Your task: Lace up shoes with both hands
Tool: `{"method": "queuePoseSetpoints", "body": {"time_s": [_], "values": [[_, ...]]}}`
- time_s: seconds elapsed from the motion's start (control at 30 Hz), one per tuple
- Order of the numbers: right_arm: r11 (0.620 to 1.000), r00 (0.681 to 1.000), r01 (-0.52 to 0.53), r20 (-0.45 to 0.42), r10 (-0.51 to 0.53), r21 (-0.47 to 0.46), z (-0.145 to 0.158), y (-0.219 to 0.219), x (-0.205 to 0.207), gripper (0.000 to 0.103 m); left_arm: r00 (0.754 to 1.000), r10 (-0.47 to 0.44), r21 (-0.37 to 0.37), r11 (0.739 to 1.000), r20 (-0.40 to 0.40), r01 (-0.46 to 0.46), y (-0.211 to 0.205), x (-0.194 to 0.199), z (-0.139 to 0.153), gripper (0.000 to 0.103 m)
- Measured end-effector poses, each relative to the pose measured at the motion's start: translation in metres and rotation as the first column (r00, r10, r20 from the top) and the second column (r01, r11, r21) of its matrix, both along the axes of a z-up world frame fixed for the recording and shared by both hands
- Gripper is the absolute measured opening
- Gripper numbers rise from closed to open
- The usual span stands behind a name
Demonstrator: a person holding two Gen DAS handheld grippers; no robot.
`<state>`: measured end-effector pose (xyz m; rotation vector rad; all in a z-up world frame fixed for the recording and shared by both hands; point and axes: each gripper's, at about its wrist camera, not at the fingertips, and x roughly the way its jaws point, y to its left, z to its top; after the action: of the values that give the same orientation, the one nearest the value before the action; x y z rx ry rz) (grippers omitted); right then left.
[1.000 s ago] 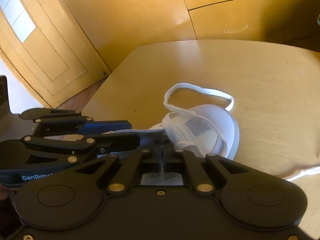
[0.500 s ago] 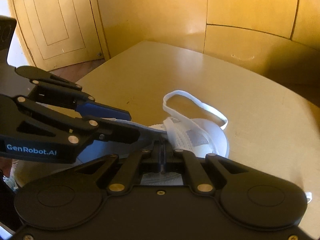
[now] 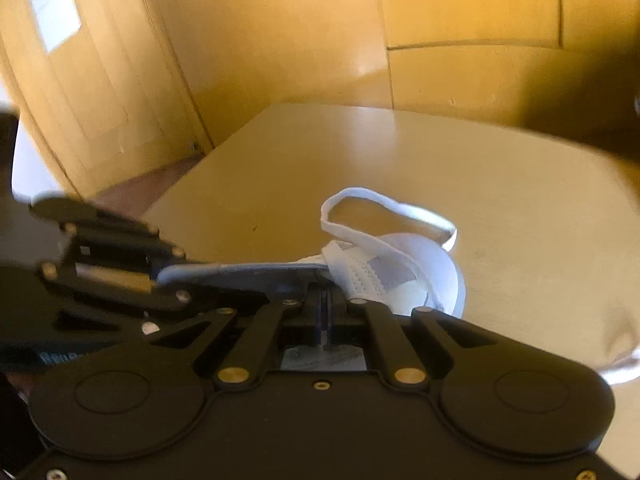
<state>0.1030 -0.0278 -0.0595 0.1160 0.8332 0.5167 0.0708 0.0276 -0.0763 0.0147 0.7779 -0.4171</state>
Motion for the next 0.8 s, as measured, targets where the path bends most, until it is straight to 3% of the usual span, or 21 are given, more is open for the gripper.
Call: {"method": "queuePoseSetpoints", "body": {"time_s": [0.23, 0.5, 0.63, 0.8], "values": [[1.0, 1.0, -0.004, -0.02, 0.004, -0.004, -0.001, -0.001, -0.002, 0.001, 0.998, -0.03, 0.069, 0.997, 0.05, 0.026, -0.011, -0.001, 0.008, 0.014], [0.998, 0.998, 0.012, -0.065, -0.008, 0.056, -0.002, -0.01, -0.003, 0.001, 0.99, -0.097, 0.141, 0.987, 0.106, 0.081, -0.022, -0.002, 0.026, 0.019], [0.997, 0.997, 0.021, -0.078, -0.015, 0.078, -0.002, -0.012, -0.002, 0.001, 0.977, -0.173, 0.233, 0.962, 0.124, 0.141, -0.034, 0.002, 0.029, 0.019], [0.992, 0.994, 0.044, -0.102, -0.032, 0.116, -0.004, -0.016, 0.0, 0.001, 0.956, -0.284, 0.321, 0.914, 0.07, 0.248, -0.044, 0.01, 0.031, 0.018]]}}
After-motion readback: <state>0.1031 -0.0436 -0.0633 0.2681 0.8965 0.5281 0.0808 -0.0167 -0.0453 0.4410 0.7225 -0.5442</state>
